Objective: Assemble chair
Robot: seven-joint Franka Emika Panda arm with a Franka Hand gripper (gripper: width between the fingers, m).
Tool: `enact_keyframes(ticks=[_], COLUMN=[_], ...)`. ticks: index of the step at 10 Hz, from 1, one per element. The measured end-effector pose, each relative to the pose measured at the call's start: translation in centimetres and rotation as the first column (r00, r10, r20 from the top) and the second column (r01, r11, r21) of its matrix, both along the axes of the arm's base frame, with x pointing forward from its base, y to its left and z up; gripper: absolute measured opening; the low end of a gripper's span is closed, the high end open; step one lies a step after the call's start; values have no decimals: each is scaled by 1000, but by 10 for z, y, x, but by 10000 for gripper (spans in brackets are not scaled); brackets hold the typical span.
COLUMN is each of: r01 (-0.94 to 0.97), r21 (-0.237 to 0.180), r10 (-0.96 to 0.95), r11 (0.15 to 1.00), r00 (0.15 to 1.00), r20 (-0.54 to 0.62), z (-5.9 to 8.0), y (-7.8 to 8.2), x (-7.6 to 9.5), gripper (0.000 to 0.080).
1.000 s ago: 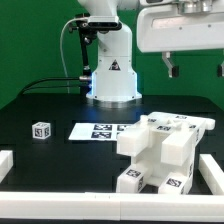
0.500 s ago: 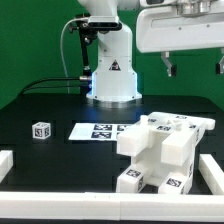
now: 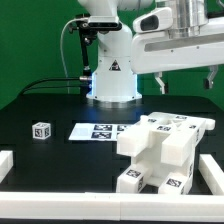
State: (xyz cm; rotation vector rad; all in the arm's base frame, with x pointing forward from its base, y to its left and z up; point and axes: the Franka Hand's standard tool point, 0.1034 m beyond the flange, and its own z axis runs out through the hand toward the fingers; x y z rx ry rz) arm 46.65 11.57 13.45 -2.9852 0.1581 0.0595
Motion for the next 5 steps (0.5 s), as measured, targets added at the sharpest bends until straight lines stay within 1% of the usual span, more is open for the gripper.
enact_keyframes(ticks=[1,2,3,4,5], r01=[36,80,88,103,103], r21=[-5,-26,-32,-30,-28], r10=[-36,-80,-89,-104,-103], r11=[999,996,996,994,994], r00=[999,997,996,994,994], r20=[-3,-20,-29,-31,-30], z=[-3,-14,-26,-36,-32], y=[0,1,-2,-7,-5], x=[-3,-23,-41,-53,-47], gripper=[649,649,649,649,649])
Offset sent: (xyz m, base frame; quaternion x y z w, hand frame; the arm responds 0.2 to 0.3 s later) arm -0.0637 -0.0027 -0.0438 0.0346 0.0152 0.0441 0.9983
